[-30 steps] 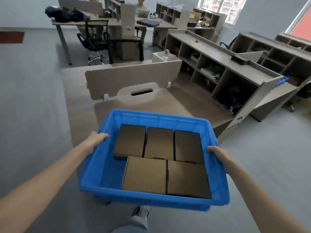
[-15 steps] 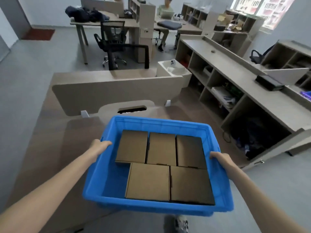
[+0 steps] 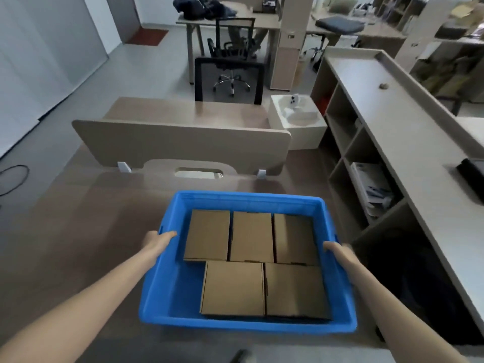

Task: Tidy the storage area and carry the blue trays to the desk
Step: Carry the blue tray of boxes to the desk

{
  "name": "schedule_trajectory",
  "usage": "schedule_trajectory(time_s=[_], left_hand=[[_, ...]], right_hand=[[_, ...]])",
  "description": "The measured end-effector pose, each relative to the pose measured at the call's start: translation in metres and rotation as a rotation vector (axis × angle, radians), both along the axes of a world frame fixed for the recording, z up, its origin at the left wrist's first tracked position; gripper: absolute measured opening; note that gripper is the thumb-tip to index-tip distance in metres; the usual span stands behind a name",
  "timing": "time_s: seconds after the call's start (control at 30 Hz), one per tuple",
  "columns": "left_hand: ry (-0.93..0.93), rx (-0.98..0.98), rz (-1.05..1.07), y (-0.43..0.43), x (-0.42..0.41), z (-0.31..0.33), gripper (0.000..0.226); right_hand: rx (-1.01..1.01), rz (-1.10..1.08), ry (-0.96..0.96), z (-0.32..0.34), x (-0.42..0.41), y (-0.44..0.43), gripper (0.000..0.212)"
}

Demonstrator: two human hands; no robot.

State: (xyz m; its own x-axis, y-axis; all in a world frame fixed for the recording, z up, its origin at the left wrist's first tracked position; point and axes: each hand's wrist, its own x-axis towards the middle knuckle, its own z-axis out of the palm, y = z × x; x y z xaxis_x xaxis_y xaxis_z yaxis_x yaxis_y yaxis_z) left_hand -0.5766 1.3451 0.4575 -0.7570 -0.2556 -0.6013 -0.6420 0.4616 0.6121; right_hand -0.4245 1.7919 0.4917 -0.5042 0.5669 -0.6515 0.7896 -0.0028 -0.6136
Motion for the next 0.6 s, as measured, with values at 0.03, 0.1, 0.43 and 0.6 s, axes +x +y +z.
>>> schedule_trajectory(time_s=[0.03, 0.1, 0.43, 0.6], left_hand=[[0.000, -0.013, -0.005, 0.012, -0.006, -0.002, 0.064], [0.008, -0.037, -0.013, 0.033, -0.016, -0.003, 0.059], [0.093, -0.155, -0.200, 0.084, -0.049, -0.012, 0.046], [0.220, -0.208, -0.214, 0.084, -0.028, -0.019, 0.043]], right_hand=[[0.008, 0.004, -0.007, -0.005, -0.005, 0.010, 0.050], [0.047, 0.006, 0.004, -0.013, -0.015, 0.026, 0.055], [0.443, 0.129, -0.036, -0.026, -0.044, 0.073, 0.039], [0.827, 0.280, -0.098, -0.034, -0.028, 0.051, 0.057]])
